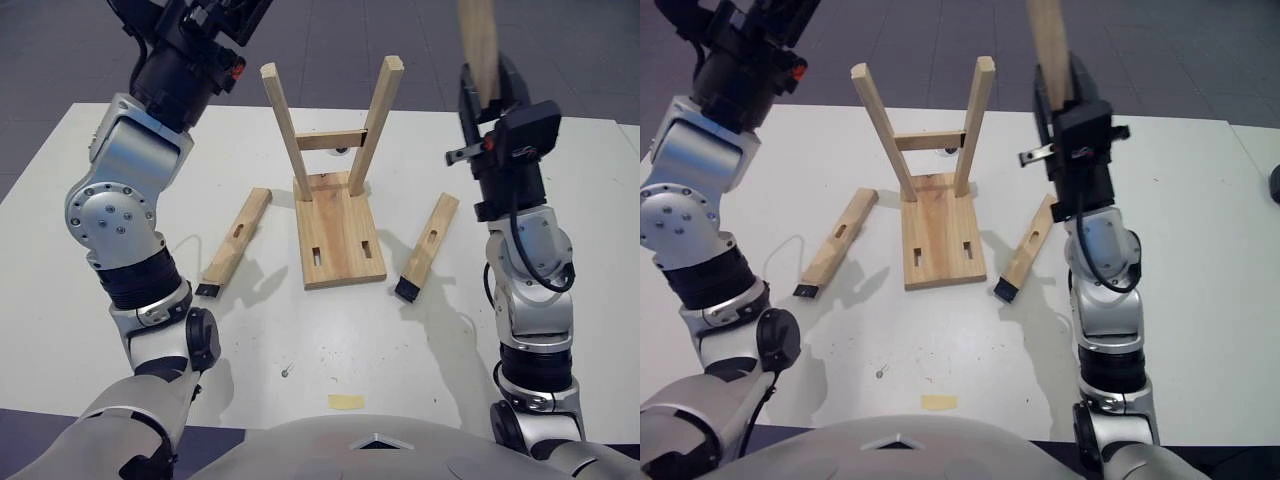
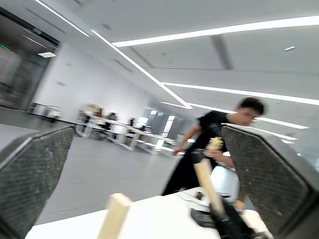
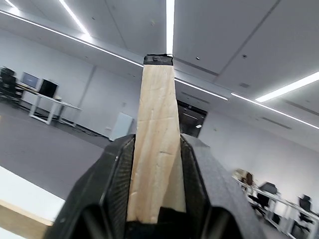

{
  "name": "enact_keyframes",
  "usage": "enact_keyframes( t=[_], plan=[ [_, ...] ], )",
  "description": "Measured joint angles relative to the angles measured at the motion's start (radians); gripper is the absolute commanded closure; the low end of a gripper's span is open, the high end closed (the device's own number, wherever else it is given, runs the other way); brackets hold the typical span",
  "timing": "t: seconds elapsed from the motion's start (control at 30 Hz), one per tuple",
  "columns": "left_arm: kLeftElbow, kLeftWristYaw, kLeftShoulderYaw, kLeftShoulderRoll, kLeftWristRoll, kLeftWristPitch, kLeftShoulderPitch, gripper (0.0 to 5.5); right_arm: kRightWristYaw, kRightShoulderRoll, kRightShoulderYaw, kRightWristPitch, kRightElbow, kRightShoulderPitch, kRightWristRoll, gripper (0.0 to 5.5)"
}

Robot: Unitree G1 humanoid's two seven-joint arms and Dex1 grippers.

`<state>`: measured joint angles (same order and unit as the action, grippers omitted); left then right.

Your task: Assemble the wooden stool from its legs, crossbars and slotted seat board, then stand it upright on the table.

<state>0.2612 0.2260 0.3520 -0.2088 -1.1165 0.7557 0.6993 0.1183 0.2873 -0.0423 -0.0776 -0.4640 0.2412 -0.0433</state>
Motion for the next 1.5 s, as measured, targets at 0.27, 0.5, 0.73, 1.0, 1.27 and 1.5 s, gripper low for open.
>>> enact_keyframes(
  t=[0.27, 0.5, 0.73, 1.0, 1.27, 1.5],
  plan=[
    [0.01, -0.131, -0.107, 0.116, -0.124, 0.043, -0.002, 0.1, 0.119, -0.054, -0.128, 0.034, 0.002, 0.017, 0.051, 4.2],
    [0.016, -0.16, -0.15, 0.106, -0.122, 0.047, -0.025, 1.28, 0.164, -0.091, -0.194, 0.036, 0.005, 0.034, 0.062, 4.2],
    [0.031, -0.106, -0.139, 0.018, -0.124, 0.054, -0.031, 2.37, 0.182, -0.093, -0.206, 0.039, 0.021, 0.034, 0.032, 4.2],
    [0.032, -0.056, -0.143, -0.029, -0.122, 0.05, -0.034, 3.83, 0.185, -0.097, -0.206, 0.047, 0.03, 0.034, 0.026, 4.2],
    [0.052, -0.027, -0.131, -0.083, -0.122, 0.05, -0.04, 5.07, 0.189, -0.099, -0.207, 0.047, 0.03, 0.032, 0.027, 4.21],
    [0.07, -0.009, -0.138, -0.092, -0.098, 0.043, -0.042, 5.07, 0.19, -0.107, -0.207, 0.048, 0.031, 0.031, 0.026, 3.84]
  ],
)
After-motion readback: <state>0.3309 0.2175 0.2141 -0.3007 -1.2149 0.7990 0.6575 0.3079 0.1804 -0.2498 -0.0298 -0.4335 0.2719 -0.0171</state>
